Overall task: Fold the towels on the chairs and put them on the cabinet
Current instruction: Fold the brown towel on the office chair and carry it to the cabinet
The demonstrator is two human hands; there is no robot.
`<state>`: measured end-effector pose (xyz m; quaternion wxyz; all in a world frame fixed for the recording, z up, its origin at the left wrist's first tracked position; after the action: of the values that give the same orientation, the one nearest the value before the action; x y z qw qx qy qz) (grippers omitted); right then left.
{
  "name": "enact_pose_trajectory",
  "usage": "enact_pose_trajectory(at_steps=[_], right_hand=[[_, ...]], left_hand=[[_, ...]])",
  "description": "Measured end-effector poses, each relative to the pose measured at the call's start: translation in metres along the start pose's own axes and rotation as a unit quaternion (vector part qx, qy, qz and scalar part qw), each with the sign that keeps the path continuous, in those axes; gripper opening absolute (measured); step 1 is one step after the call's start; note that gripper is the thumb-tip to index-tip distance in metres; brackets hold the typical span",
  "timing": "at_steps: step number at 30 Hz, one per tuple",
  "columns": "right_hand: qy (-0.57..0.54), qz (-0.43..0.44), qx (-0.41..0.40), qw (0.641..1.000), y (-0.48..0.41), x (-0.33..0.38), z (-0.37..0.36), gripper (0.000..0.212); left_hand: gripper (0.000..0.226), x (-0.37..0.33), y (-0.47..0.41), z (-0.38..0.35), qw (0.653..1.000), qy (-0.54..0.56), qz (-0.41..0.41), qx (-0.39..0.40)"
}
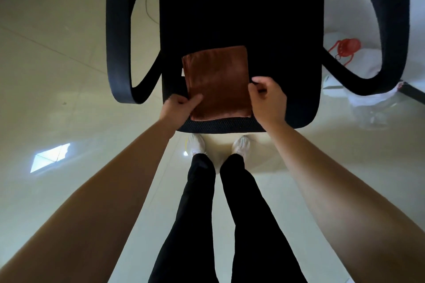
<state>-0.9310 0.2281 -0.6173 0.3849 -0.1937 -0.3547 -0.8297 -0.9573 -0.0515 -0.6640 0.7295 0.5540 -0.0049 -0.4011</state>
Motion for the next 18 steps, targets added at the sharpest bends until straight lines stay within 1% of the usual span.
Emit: enact_pose_trajectory(at_steps=[2,3,4,6,9,10,12,14,15,17,18], right_hand=[[0.019,-0.049,0.080,0.995,-0.001,-0.024,-0.014,0.046],[0.033,-0.066,0.119,0.990,0.000,-0.033,-0.023,0.054],[0.049,-0.075,0.138,0.986,0.001,-0.041,-0.029,0.058],[0.083,-0.069,0.120,0.987,-0.002,-0.046,-0.033,0.061],[0.111,-0.048,0.095,0.988,-0.005,-0.039,-0.037,0.064],[0.109,-0.048,0.101,0.988,-0.004,-0.039,-0.039,0.065],[0.079,-0.052,0.122,0.988,-0.003,-0.040,-0.040,0.068],[0.006,-0.066,0.132,0.989,-0.005,-0.036,-0.041,0.070],[-0.035,-0.081,0.133,0.987,-0.006,-0.033,-0.040,0.069],[-0.109,-0.116,0.137,0.978,-0.012,-0.028,-0.044,0.062],[-0.141,-0.136,0.149,0.969,-0.014,-0.026,-0.046,0.057]], left_hand=[[0.062,0.001,0.003,-0.007,0.993,-0.115,-0.012,0.004],[0.065,0.001,0.003,-0.006,0.987,-0.156,-0.023,-0.011],[0.063,0.001,0.003,-0.005,0.982,-0.183,-0.039,-0.030],[0.056,-0.001,0.002,-0.004,0.973,-0.211,-0.080,-0.055],[0.055,-0.003,0.004,-0.005,0.965,-0.221,-0.128,-0.061],[0.055,-0.002,0.005,-0.004,0.968,-0.207,-0.127,-0.065],[0.058,-0.001,0.009,-0.002,0.982,-0.141,-0.106,-0.070],[0.060,0.001,0.008,-0.001,0.996,-0.027,-0.059,-0.068],[0.055,0.002,0.007,-0.003,0.997,0.048,-0.027,-0.061],[0.036,0.002,0.003,-0.008,0.977,0.202,0.039,-0.050],[0.028,0.002,0.000,-0.011,0.965,0.251,0.067,-0.043]])
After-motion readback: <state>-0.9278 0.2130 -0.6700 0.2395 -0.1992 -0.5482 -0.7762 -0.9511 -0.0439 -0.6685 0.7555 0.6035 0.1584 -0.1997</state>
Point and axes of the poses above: each hand's wrist, its own y-axis away from the middle knuckle, its own z-axis out of the back of the hand, x = y × z, the point moved 9 cm from there along -y, towards the middle knuckle, and after that the axes turned 2 degrees about -z, right-handed, at the moved point
